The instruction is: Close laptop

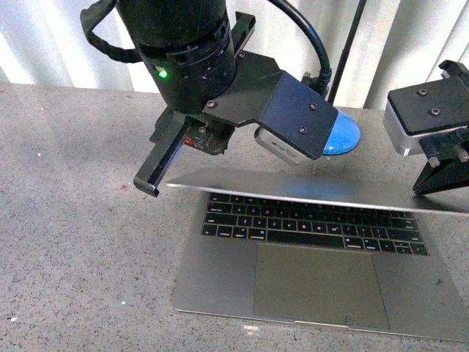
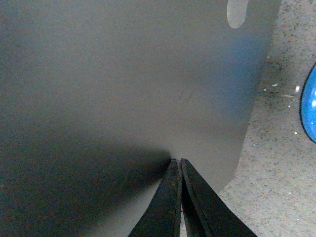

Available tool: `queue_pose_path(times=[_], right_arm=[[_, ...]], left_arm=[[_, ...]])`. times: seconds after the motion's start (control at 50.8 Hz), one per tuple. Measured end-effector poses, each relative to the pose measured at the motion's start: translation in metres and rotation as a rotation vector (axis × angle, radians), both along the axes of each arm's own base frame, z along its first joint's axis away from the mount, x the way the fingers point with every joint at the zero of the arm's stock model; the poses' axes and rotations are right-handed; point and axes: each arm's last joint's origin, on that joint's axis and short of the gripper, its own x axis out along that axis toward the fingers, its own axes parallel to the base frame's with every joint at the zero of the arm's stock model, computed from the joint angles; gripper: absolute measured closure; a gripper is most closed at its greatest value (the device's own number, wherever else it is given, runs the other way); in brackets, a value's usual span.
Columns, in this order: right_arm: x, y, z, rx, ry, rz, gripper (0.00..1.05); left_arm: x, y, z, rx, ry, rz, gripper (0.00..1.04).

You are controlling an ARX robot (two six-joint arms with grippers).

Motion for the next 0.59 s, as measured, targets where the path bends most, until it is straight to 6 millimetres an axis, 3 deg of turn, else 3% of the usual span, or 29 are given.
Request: queue_pose_path(times=[0.59], right_arm=[[-0.018, 0.0, -0.039, 0.032, 0.044, -0.002, 1.02]], left_arm=[[-0.024, 0.003, -0.046, -0.03, 0.072, 0.008, 1.01]])
